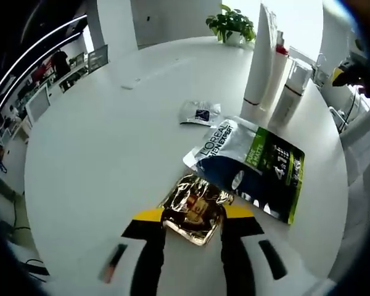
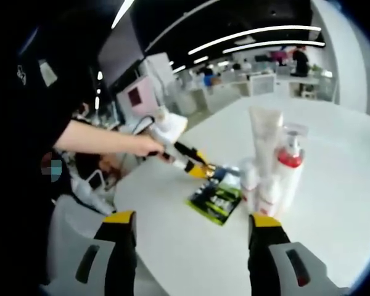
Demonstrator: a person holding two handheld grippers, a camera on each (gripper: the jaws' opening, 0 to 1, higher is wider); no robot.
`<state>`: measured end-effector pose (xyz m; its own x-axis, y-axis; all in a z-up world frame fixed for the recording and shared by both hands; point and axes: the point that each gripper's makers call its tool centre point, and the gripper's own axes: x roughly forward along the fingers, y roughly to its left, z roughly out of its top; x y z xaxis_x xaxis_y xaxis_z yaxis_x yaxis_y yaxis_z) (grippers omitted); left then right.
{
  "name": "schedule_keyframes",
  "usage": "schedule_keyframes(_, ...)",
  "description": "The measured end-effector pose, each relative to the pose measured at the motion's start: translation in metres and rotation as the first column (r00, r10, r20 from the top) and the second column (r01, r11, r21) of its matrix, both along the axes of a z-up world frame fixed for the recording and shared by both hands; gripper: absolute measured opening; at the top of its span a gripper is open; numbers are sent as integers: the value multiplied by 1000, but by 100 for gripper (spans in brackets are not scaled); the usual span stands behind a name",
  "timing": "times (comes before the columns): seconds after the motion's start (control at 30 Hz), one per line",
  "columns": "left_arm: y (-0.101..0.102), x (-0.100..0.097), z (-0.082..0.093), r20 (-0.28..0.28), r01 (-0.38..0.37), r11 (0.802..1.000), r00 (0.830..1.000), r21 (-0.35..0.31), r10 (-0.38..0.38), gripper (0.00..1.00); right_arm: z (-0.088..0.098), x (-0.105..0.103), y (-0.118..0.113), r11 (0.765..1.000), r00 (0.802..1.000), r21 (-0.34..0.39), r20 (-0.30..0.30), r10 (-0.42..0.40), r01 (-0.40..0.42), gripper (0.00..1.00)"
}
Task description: Arrange the skincare products in the storage area until every visible bottle or jar stands upright without overlapping.
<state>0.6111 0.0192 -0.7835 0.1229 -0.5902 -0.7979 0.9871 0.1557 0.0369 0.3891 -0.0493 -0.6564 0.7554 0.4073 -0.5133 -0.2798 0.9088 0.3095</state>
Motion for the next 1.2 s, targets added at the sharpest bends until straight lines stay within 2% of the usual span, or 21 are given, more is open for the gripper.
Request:
schedule_keyframes(0.4, 2, 1, 1, -5, -11, 1000, 1000, 6, 11, 40, 1, 0, -2, 1000, 1000, 2, 1, -4, 4, 70)
schedule_keyframes(0.7, 3, 2, 10, -49, -81, 996, 996, -30, 79, 46, 4, 1, -2, 1000, 1000, 15, 8, -13, 13, 70)
schedule_keyframes(0.73, 2, 2, 12, -66, -100, 994, 993, -40, 98, 46, 5, 1, -2, 1000, 1000, 15, 10, -13, 13, 70)
schedule_keyframes(0.8, 4, 4, 16, -123, -191, 980, 976, -60, 182, 46, 7, 1, -1, 1000, 1000, 13, 10, -11, 11, 70)
schedule_keyframes(0.87, 8, 8, 22, -166, -275, 958, 951, -79, 259, 46, 8, 0, 0, 1000, 1000, 9, 13, -9, 9, 70)
schedule_keyframes(0.93, 10, 8, 27, -197, -320, 943, 934, -90, 298, 49, 11, 0, 1, 1000, 1000, 7, 19, -9, 9, 70)
schedule_keyframes(1.03, 13, 5, 35, -199, -321, 942, 934, -97, 298, 52, 15, -1, 1, 1000, 1000, 6, 27, -13, 13, 71)
schedule_keyframes(1.2, 24, -6, 44, -221, -344, 935, 922, -86, 318, 55, 21, -2, 1, 999, 999, 16, 39, -34, 33, 75)
